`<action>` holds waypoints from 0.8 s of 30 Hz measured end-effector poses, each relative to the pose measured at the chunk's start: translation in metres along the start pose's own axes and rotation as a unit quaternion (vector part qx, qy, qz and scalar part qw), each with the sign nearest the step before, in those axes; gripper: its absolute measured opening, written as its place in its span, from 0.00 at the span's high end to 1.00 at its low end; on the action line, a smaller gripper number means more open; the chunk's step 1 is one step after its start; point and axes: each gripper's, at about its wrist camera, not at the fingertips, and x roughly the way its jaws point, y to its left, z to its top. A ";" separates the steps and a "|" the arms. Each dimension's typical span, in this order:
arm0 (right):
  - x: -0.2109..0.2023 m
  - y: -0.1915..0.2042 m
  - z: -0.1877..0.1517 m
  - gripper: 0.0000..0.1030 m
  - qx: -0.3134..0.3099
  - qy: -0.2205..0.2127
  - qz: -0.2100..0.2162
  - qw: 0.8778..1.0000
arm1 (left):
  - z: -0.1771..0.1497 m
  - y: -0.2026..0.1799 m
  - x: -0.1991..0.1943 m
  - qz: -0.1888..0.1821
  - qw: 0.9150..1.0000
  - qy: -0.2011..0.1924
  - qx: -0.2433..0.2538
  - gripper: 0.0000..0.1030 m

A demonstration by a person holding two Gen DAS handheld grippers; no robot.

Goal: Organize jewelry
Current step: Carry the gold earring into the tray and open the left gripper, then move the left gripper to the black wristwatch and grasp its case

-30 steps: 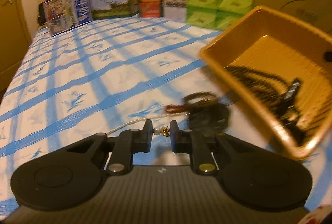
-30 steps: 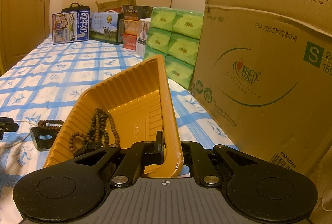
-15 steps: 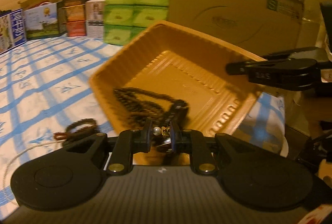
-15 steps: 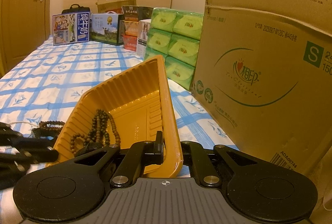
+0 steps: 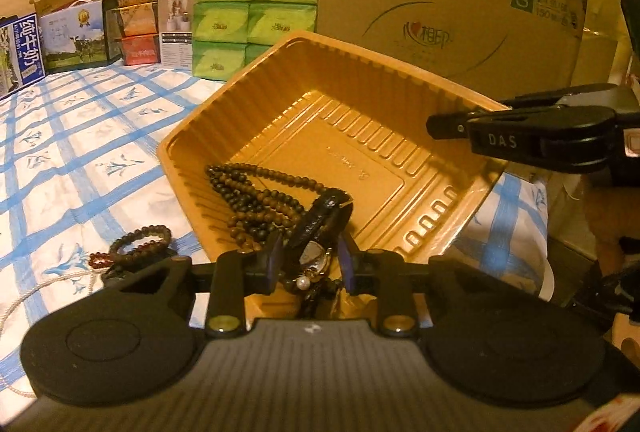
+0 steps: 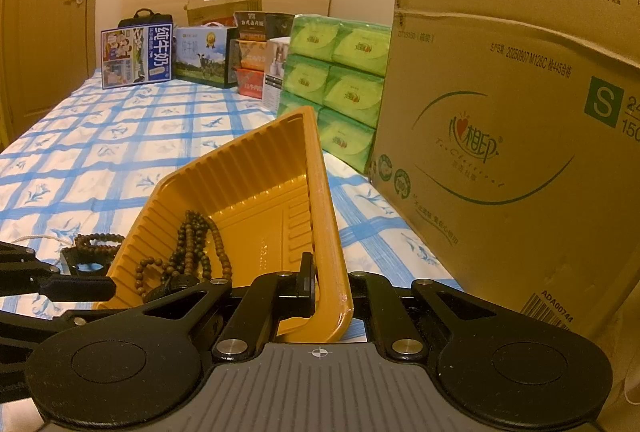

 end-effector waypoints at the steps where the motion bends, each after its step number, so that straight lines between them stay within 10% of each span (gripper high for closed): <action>1: 0.000 0.000 0.000 0.95 0.000 0.000 0.000 1.000 | -0.001 0.002 -0.002 0.004 1.000 -0.001 0.001 0.75; 11: 0.000 0.000 0.000 0.95 -0.001 0.000 0.000 1.000 | -0.012 0.047 -0.018 0.071 0.997 -0.003 -0.016 0.69; 24: 0.000 -0.001 0.000 0.95 -0.002 0.001 -0.001 1.000 | -0.035 0.093 -0.004 0.119 0.992 0.018 -0.031 0.35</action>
